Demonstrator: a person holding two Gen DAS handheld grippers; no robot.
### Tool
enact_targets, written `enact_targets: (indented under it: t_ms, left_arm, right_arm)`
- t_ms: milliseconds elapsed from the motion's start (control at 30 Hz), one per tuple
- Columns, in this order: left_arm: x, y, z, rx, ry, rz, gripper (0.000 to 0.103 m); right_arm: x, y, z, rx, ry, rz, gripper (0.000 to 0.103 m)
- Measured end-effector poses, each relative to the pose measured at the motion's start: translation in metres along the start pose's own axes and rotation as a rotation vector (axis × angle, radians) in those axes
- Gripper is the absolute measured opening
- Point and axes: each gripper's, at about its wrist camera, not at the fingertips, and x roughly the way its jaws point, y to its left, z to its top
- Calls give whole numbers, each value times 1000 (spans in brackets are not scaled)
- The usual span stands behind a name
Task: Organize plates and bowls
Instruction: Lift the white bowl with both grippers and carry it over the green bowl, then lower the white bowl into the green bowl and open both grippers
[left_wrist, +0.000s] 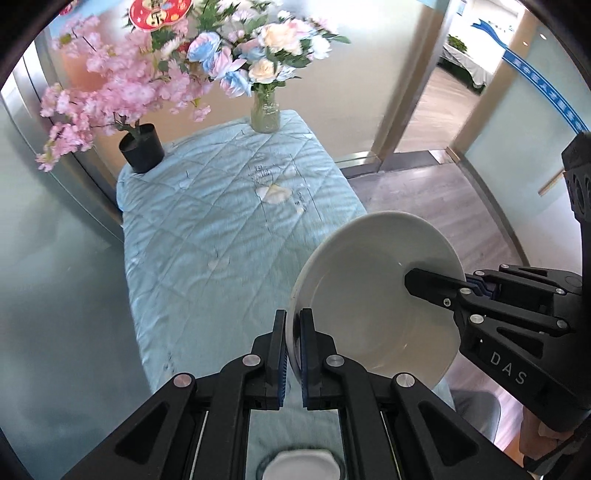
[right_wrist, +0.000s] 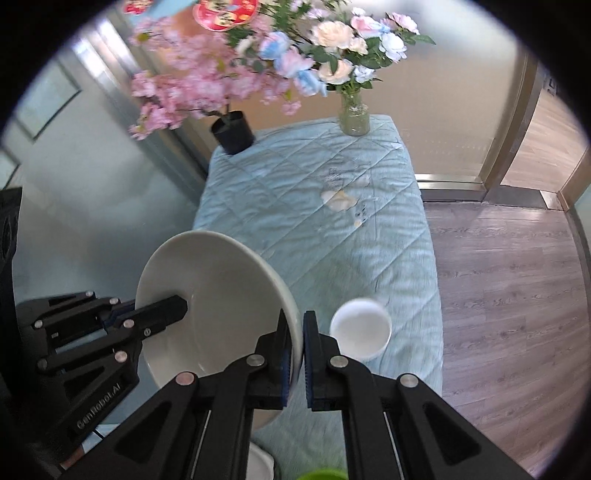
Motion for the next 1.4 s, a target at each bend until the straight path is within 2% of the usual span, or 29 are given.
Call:
enact_targets:
  t_ms: [133, 333, 433, 567, 700, 967, 1400]
  left_arm:
    - [-21, -19, -51, 18, 24, -7, 2]
    - [-25, -52, -130, 19, 65, -32, 2]
    - [-18, -71, -165, 33, 89, -27, 2]
    - [2, -91, -209, 21, 136, -72, 2]
    - [20, -108, -239, 13, 174, -92, 2]
    - [68, -126, -280, -3, 260, -126, 3]
    - [154, -121, -299, -38, 349, -179, 2]
  right_arm:
    - [-19, 5, -43, 24, 11, 40, 5]
    - [-32, 7, -109, 17, 32, 28, 5]
    - [-25, -1, -146, 32, 69, 24, 5]
    - [-15, -16, -184, 55, 110, 12, 5]
    - [-7, -29, -216, 78, 142, -8, 5]
    - [24, -55, -263, 153, 223, 1, 5]
    - [78, -79, -303, 230, 318, -52, 6]
